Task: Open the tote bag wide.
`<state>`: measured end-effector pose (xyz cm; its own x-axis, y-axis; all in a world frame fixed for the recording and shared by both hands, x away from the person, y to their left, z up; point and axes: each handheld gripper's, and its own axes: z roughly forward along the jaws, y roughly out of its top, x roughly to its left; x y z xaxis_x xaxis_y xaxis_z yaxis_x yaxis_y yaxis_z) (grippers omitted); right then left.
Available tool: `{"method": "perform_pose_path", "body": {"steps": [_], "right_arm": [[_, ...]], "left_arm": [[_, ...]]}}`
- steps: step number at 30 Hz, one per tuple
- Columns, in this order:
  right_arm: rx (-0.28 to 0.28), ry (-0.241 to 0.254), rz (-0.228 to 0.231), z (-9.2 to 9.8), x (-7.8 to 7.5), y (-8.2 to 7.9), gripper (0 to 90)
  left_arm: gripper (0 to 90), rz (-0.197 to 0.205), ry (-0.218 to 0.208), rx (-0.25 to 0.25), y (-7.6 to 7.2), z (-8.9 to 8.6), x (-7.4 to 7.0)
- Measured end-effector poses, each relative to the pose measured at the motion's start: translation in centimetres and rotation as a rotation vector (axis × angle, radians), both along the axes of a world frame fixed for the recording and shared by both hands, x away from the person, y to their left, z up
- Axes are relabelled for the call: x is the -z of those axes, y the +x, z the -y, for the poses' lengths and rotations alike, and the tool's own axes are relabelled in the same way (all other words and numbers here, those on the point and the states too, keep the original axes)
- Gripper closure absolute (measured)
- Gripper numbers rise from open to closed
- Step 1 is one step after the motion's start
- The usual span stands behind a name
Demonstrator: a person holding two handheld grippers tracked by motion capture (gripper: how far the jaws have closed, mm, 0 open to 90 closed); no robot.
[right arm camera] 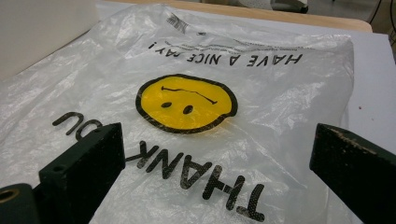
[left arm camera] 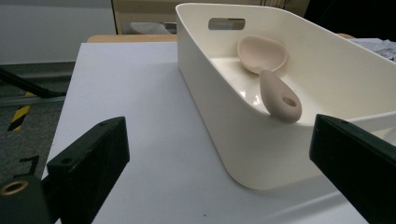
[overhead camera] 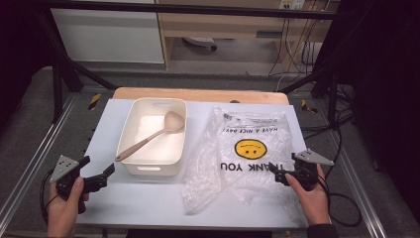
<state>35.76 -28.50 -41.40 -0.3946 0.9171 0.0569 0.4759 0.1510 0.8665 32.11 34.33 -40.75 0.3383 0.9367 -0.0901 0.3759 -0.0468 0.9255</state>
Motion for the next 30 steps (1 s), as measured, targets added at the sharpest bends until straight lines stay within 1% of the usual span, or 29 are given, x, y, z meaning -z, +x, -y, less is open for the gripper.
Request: {"method": "perform_pose_path", "body": {"steps": [2, 3, 6, 7, 9, 10, 13, 17, 18, 19, 20, 21, 23, 30], "right_arm": [[-0.003, -0.003, 0.001, 0.0, 0.0, 0.0, 4.1], [-0.009, -0.015, 0.005, -0.2, -0.2, -0.1, 4.0], [-0.013, -0.010, 0.008, -0.3, -0.6, -0.2, 3.9], [-0.028, -0.013, 0.019, -0.6, -1.2, -0.4, 3.8], [-0.031, -0.010, 0.022, -0.7, -1.4, -0.5, 3.8], [-0.046, -0.005, 0.032, -1.2, -2.0, -0.8, 3.9], [-0.076, -0.008, 0.040, -2.1, -2.4, -1.1, 3.9], [-0.120, -0.024, 0.029, -3.3, -2.4, -1.4, 3.9], [-0.120, -0.024, 0.029, -3.3, -2.4, -1.4, 3.9], [-0.143, -0.023, 0.018, -4.0, -2.4, -1.5, 3.9], [-0.143, -0.023, 0.018, -4.0, -2.4, -1.5, 3.9], [-0.160, -0.028, 0.013, -4.4, -2.3, -1.5, 3.8], [-0.176, -0.036, 0.010, -5.0, -2.2, -1.6, 3.8], [-0.232, -0.061, -0.026, -6.4, -1.5, -1.8, 4.3]], "left_arm": [[4.5, 0.001, -0.008, -0.002, 0.0, 0.0, 0.0], [4.5, 0.002, -0.006, -0.002, 0.0, -0.2, 0.0], [4.5, 0.003, -0.011, -0.003, 0.0, -0.2, 0.0], [4.5, 0.002, -0.007, -0.004, 0.1, -0.2, 0.0], [4.5, 0.000, -0.005, -0.002, 0.1, -0.2, 0.0], [4.5, 0.001, -0.005, -0.002, 0.1, -0.2, 0.1], [4.5, -0.003, -0.001, 0.003, 0.2, -0.1, 0.1], [4.5, -0.001, -0.001, 0.005, 0.2, -0.1, 0.1], [4.5, -0.002, -0.002, 0.005, 0.2, -0.1, 0.1], [4.5, -0.002, 0.000, 0.005, 0.2, -0.1, 0.1], [4.5, -0.002, 0.000, 0.006, 0.2, -0.1, 0.1], [4.5, -0.001, 0.000, 0.006, 0.2, -0.1, 0.1], [4.5, -0.002, 0.002, 0.004, 0.2, -0.1, 0.1], [4.5, -0.004, 0.008, 0.005, 0.2, -0.1, 0.1]]}}
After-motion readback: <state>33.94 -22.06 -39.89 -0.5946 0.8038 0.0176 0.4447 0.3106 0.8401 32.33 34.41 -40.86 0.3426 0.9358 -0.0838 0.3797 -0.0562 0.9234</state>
